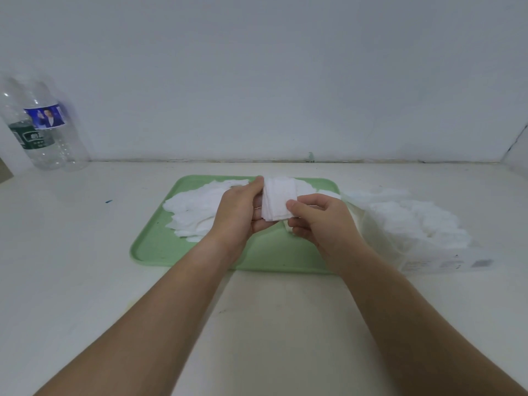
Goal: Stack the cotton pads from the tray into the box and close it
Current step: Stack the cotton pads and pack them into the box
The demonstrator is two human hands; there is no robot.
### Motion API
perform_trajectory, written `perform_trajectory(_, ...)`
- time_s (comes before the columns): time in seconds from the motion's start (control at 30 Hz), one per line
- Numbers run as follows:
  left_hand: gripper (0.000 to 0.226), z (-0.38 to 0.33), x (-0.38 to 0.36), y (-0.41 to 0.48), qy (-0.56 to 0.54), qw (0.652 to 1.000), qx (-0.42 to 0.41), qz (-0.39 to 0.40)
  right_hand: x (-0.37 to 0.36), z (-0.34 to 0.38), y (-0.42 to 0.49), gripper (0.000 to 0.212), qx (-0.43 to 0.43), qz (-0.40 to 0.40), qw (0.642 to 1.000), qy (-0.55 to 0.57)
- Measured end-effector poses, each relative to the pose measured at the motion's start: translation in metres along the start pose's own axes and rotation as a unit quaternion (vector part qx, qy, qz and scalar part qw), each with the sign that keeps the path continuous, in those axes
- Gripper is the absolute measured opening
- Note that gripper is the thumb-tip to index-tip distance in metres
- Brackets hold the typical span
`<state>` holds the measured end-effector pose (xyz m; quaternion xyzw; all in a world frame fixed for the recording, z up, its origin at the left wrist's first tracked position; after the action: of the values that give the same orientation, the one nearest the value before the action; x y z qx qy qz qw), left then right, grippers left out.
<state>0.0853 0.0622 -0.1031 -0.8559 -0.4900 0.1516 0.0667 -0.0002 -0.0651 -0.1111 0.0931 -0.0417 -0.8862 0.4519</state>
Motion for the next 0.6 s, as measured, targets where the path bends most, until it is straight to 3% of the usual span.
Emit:
perform_trajectory(0.07, 0.031, 0.0, 0.001, 0.0, 0.048, 0.999, -0.023, 0.008, 0.002, 0.001, 0.0, 0.016, 0.022, 0.001, 0.998, -0.054)
perform_trajectory(0.13, 0.014, 0.001, 0.0, -0.002, 0.075, 0.996, -0.051, 0.01, 0.009, 0.005, 0.003, 0.024, 0.047, -0.016, 0.99, -0.13)
perform_trajectory(0.2, 0.019, 0.001, 0.002, -0.001, 0.078, 0.995, -0.062, -0.018, 0.023, 0.012, 0.008, 0.026, 0.093, -0.067, 0.966, -0.23)
perform_trajectory(0.3, 0.016, -0.002, 0.009, 0.0, 0.076, 0.992, -0.067, -0.071, 0.038, 0.025, 0.014, 0.01, 0.186, -0.097, 0.924, -0.319)
perform_trajectory(0.33, 0.015, -0.002, 0.012, 0.001, 0.073, 0.991, -0.067, -0.086, 0.038, 0.026, 0.016, 0.006, 0.212, -0.071, 0.911, -0.347)
perform_trajectory(0.47, 0.014, -0.002, 0.017, 0.004, 0.071, 0.989, -0.066, -0.108, 0.028, 0.011, 0.021, 0.028, 0.229, 0.109, 0.828, -0.5)
perform_trajectory(0.6, 0.012, -0.002, 0.013, 0.002, 0.083, 0.989, -0.07, -0.097, 0.021, 0.005, 0.015, 0.043, 0.201, 0.187, 0.778, -0.565)
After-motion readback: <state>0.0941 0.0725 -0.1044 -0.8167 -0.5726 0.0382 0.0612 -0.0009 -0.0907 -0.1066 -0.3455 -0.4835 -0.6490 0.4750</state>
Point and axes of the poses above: each hand's wrist, its own y-axis towards the middle knuckle, its own x-axis out of the back of the hand, z = x × y, the point moved 4 cm from there along y, towards the middle knuckle, and after that the axes turned 13 degrees about x, right-handed, at the moved point
